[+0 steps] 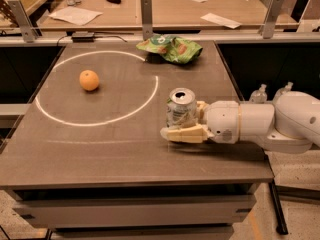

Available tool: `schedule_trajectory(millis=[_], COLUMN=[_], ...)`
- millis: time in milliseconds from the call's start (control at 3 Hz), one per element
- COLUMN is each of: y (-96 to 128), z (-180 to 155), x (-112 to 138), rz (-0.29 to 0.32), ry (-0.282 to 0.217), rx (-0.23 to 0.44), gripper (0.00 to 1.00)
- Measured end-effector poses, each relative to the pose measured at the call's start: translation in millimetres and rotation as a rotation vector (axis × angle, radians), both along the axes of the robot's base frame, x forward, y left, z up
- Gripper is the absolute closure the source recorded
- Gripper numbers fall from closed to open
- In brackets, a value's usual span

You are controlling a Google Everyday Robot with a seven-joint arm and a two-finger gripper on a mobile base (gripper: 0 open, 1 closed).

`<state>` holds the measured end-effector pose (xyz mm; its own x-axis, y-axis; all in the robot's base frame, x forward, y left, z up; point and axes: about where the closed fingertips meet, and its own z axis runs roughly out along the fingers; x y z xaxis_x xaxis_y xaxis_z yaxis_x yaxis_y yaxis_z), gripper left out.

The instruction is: Move 7up can near orange

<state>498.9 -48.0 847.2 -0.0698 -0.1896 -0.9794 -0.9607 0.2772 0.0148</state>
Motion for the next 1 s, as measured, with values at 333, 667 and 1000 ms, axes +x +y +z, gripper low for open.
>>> schedule_trajectory(millis=[333,667,1000], y=[6,20,40], z=[5,14,20], x=[18,38,54], rz=[-0.006,0.013,0.039], ry=[-0.006,-0.033,-0.051], rx=[-0.016,-0.018,-0.009], gripper=[0.87,1.00,1.00])
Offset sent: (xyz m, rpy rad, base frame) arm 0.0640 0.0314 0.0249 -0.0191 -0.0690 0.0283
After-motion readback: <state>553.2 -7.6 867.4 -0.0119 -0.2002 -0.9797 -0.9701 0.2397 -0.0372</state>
